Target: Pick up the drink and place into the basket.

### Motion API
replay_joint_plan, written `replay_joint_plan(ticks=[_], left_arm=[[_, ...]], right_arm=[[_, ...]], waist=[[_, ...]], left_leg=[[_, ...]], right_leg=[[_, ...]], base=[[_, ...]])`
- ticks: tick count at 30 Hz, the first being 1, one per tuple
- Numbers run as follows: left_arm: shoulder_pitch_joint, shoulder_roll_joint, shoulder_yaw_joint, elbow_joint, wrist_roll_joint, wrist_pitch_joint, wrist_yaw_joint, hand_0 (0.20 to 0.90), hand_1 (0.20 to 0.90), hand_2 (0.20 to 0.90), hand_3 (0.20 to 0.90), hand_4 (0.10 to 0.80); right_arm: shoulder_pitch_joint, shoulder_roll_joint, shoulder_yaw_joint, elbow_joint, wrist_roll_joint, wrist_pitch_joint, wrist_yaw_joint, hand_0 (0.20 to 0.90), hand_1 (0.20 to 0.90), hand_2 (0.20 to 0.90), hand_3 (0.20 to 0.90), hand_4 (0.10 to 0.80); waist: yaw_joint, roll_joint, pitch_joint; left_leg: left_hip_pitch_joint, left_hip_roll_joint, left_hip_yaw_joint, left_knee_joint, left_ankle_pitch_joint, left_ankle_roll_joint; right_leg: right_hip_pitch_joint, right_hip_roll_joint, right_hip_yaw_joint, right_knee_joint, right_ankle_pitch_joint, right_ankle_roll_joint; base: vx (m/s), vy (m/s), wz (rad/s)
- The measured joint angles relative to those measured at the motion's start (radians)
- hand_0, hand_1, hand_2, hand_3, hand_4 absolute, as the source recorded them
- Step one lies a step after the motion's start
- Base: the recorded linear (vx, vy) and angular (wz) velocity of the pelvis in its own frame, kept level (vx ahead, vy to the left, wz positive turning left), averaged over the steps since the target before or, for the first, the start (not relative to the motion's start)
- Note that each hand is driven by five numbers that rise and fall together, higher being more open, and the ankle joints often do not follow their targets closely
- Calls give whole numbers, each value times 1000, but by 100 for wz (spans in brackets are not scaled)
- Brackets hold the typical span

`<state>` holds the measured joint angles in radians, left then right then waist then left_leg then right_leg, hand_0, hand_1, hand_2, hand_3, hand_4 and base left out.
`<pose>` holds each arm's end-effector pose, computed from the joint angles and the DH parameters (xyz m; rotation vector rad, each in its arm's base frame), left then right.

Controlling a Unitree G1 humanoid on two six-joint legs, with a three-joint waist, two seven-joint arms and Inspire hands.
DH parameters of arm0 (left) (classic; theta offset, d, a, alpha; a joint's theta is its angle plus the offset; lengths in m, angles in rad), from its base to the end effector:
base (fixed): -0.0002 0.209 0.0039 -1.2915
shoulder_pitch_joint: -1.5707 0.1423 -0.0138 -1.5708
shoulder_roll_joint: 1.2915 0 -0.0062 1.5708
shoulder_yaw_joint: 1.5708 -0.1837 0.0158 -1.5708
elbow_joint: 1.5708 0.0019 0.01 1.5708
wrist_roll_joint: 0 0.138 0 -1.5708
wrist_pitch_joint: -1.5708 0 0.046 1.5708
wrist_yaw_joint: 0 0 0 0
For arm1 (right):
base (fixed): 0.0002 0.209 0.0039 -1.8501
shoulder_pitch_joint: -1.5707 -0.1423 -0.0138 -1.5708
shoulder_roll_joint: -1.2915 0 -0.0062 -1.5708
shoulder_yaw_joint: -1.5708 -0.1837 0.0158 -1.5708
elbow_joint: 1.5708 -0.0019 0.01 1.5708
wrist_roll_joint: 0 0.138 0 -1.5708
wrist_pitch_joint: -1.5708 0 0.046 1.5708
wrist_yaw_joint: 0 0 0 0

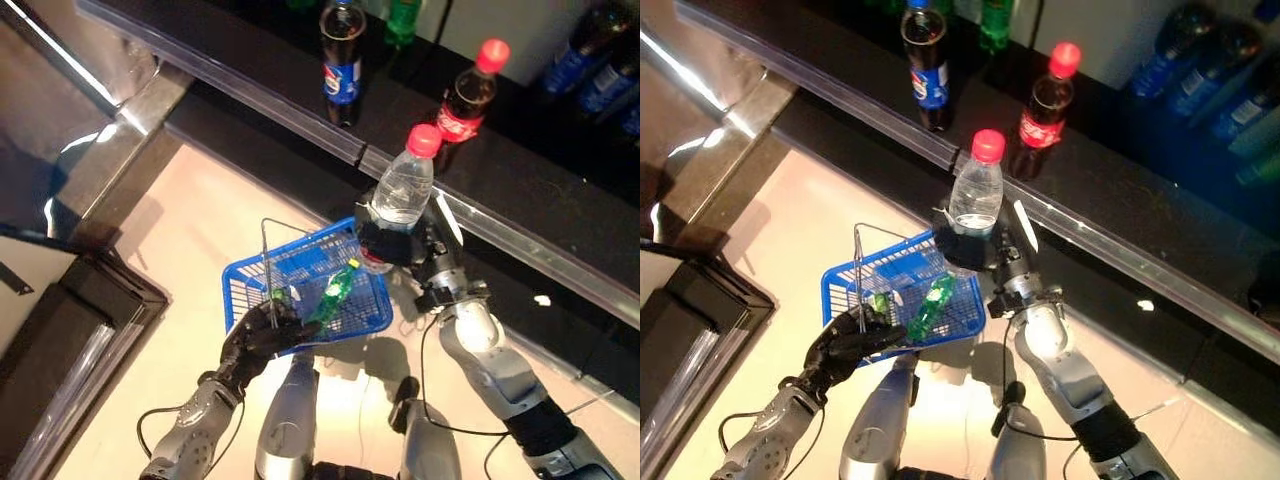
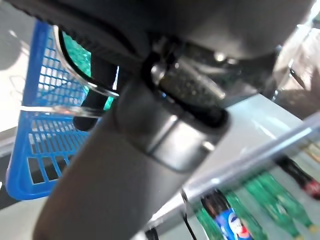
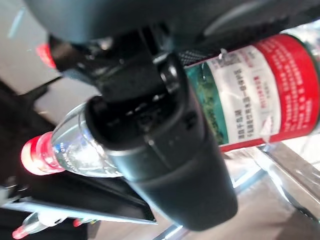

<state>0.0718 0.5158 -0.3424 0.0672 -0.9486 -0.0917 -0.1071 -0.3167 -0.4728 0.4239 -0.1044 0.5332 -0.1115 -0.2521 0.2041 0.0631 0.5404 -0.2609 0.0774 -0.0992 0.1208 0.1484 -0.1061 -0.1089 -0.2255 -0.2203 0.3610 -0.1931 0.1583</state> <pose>0.1762 0.1963 0.0180 -0.4478 0.2307 -0.2629 0.2387 -0.1359 0.1151 0.0764 -0.2819 0.2651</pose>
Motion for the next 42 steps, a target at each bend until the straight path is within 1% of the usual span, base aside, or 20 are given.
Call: replay_joint_plan(ticks=[3,4,7,9,11,14,18,21,25,28,31,32,34,36,38,40,42], left_arm=[[-17,14,-6,-14,4,1,-22,300,300,300,200,100],[-21,17,-6,-14,4,3,-27,300,300,300,200,100],[-41,29,-6,-23,-16,36,-39,300,300,300,200,100],[-42,33,-6,-36,-66,66,-54,300,300,300,200,100],[-45,33,-15,-37,-100,80,-70,300,300,300,200,100],[-66,40,-43,-38,-123,94,-105,300,300,300,200,100],[-71,43,-43,-53,-140,107,-138,300,300,300,200,100],[-81,43,-49,-53,-140,111,-164,300,300,300,200,100],[-84,50,-79,-53,-140,116,-171,300,300,300,200,100],[-83,50,-82,-53,-140,119,-187,300,300,300,200,100],[-83,50,-82,-53,-140,120,-191,300,300,300,200,100],[-83,49,-82,-53,-140,120,-194,300,300,300,200,100],[-83,53,-85,-53,-135,124,-214,300,300,300,200,100],[-83,59,-94,-53,-135,124,-238,300,300,300,200,100],[-83,62,-101,-53,-135,129,-251,300,300,300,200,100],[-82,67,-112,-53,-135,136,-260,300,300,300,200,100],[-79,70,-112,-53,-136,151,-278,300,300,300,200,100]], right_arm=[[-30,7,44,38,30,15,-12,300,300,300,200,100],[-32,12,55,44,39,18,-15,300,300,300,200,100],[-35,21,76,63,60,19,-22,300,300,300,200,100],[-46,47,94,91,71,19,-33,300,300,300,200,100],[-66,69,110,136,81,19,-38,300,300,300,200,100],[-79,92,123,192,86,27,-54,300,300,300,200,100],[-86,130,133,257,86,37,-64,300,300,300,200,100],[-86,157,144,308,86,49,-76,300,300,300,200,100],[-88,164,177,370,72,70,-83,300,300,300,200,100],[-88,168,205,427,56,95,-86,300,300,300,200,100],[-89,193,218,502,70,97,-85,300,300,300,200,100],[-90,205,218,531,112,97,-84,300,300,300,200,100],[-91,231,212,605,266,97,-59,300,300,300,200,100],[-99,249,184,665,485,100,-6,300,300,300,200,100],[-105,251,178,705,620,104,48,300,300,300,200,100],[-106,258,164,732,717,109,90,300,300,300,200,100],[-112,284,128,769,829,129,140,300,300,300,200,100]], waist=[[20,0,0],[18,0,0],[40,-1,0],[45,-2,0],[50,-3,0],[74,-4,1],[94,-6,2],[94,-6,2],[95,-6,2],[95,-6,2],[98,-6,2],[98,-6,2],[98,-6,2],[99,-5,2],[112,-5,2],[125,-5,2],[129,-5,2]], left_leg=[[0,-7,-12,-1,0,0],[-1,-9,-22,-1,0,0],[-1,-13,-33,-3,0,-1],[-1,-20,-48,-3,0,-1],[-1,-22,-51,-3,0,-1],[-2,-23,-61,-3,0,-1],[-3,-27,-66,-3,0,-2],[-5,-32,-76,-3,0,-1],[-5,-32,-78,-5,-2,1],[-6,-32,-79,-13,0,0],[-6,-34,-81,-16,5,-4],[-6,-36,-82,-17,5,-4],[-6,-45,-88,-17,5,-4],[-6,-50,-98,-17,5,-4],[-6,-51,-101,-17,4,-5],[-6,-51,-104,-17,4,-6],[-6,-52,-106,-17,4,-6]], right_leg=[[11,-1,-5,-8,-1,3],[21,-2,-17,-14,-2,3],[29,-2,-23,-19,-4,6],[41,-1,-24,-29,-5,8],[47,-1,-29,-35,-5,8],[56,-1,-45,-38,-7,9],[55,-3,-47,-38,-10,7],[54,-4,-48,-36,-14,7],[52,-5,-48,-33,-15,6],[51,-5,-48,-32,-17,6],[50,-8,-50,-31,-19,7],[50,-10,-53,-29,-21,8],[52,-18,-62,-21,-30,9],[52,-23,-73,-16,-38,11],[53,-24,-77,-13,-42,12],[54,-24,-80,-11,-45,13],[56,-24,-84,-10,-45,13]], base=[[14,-39,13],[23,-28,26],[21,-19,16],[19,-39,16],[24,-22,11],[11,-4,11],[-1,9,4],[-3,16,7],[0,0,0],[0,0,0],[0,0,0],[21,-3,6],[30,-8,12],[24,-13,16],[30,-25,7],[33,-30,5],[18,-28,5]])
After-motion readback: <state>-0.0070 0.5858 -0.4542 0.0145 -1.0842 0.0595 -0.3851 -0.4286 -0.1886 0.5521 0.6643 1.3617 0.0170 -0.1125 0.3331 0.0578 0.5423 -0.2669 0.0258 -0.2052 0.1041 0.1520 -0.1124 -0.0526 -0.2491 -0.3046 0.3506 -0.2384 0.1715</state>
